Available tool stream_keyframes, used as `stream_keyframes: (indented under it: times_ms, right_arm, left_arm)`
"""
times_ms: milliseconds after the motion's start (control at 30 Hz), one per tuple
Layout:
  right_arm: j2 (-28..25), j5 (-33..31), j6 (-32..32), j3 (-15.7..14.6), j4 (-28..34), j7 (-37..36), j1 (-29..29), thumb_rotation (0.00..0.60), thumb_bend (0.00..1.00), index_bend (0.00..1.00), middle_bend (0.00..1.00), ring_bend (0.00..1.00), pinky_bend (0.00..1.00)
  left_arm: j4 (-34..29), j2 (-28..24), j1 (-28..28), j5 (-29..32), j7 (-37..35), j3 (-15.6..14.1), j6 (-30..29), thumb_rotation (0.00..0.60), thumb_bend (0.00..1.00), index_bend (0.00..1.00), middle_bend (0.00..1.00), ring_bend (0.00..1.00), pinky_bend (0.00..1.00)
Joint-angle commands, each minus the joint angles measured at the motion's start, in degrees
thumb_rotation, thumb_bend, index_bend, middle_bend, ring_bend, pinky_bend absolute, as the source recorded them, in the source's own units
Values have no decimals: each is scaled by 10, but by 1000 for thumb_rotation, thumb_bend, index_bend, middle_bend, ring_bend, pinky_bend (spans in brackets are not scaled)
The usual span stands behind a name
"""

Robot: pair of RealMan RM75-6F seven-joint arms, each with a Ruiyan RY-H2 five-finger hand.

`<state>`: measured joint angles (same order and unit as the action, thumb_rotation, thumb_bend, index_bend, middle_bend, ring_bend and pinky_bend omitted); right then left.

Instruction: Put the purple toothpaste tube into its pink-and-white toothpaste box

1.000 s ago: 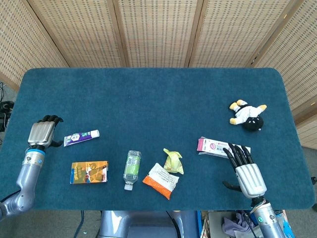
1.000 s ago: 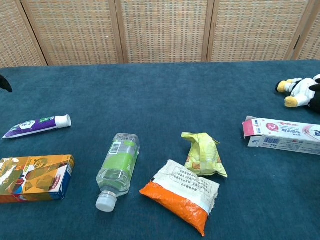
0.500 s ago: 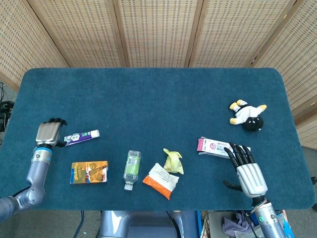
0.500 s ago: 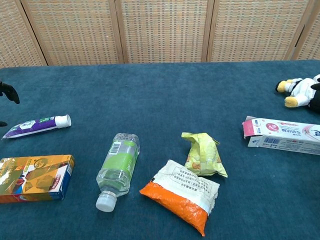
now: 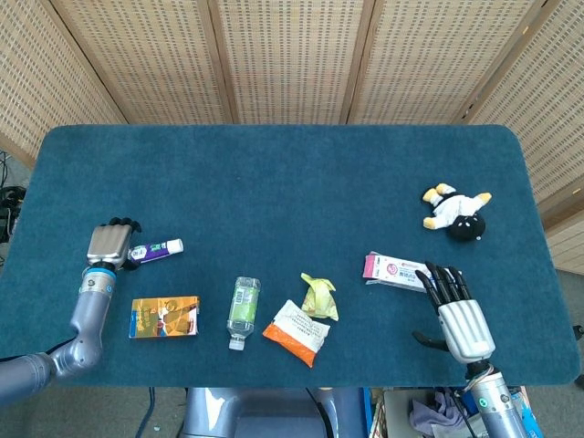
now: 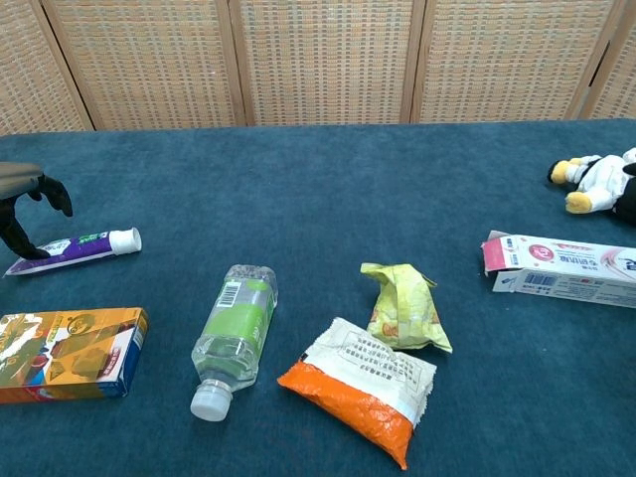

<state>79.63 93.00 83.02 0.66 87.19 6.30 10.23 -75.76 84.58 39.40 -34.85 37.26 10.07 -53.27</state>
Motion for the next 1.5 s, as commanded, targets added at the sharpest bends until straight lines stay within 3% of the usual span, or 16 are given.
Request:
stream_keyframes:
  times_ms: [33, 833, 1500]
  right_arm:
    - [0, 0, 0, 0, 0, -1, 0, 600, 1, 0, 0, 0, 0]
    - [2, 2, 5, 1, -2, -4, -2, 600, 1, 0, 0, 0, 0]
    - [0, 2, 6, 1, -1, -5, -3, 600, 1, 0, 0, 0, 0]
  left_arm:
    - [4, 5, 4, 4, 3, -3, 1, 600, 253, 297, 234, 166, 296]
    - [32, 38, 19, 17, 8, -22, 6, 600, 252, 376, 298, 218, 348]
    - [13, 21, 10, 24, 30, -44, -15, 600, 252, 409, 334, 259, 379]
